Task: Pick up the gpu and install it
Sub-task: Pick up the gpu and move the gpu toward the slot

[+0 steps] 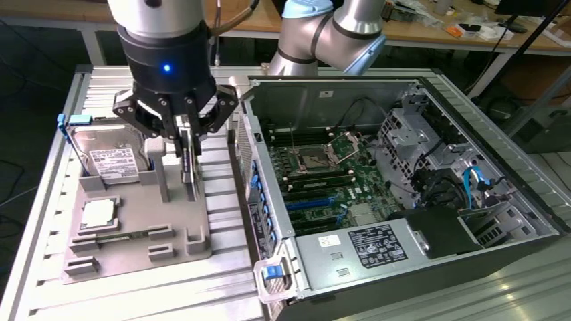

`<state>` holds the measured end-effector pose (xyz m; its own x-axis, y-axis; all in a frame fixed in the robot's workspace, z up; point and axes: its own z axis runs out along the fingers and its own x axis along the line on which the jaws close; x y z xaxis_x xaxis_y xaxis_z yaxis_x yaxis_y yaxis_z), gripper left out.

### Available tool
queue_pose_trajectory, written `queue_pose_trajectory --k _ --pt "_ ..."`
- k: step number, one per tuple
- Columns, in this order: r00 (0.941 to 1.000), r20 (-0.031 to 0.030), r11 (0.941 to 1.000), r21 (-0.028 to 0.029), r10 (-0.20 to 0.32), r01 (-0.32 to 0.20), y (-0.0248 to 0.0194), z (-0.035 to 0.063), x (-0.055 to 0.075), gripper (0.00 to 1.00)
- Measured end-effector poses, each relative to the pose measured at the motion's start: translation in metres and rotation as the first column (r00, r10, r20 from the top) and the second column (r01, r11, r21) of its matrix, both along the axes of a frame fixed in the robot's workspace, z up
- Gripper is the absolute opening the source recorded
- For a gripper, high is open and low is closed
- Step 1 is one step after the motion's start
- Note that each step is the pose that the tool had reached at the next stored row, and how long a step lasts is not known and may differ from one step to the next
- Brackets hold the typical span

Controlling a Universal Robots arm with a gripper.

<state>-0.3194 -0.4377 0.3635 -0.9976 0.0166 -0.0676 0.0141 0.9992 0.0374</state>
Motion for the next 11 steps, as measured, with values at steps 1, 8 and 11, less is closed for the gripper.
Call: queue_pose_trajectory --k 1,8,11 --pt "1.0 0.0 1.0 0.0 0.0 0.0 0.0 0.0048 0.0 0.27" --pt "1.0 0.0 1.0 0.0 0.002 -0.002 0.0 0.0334 0.001 0.27" --pt "1.0 0.0001 1.0 0.0 0.002 -0.002 0.0 0.0383 0.004 0.27"
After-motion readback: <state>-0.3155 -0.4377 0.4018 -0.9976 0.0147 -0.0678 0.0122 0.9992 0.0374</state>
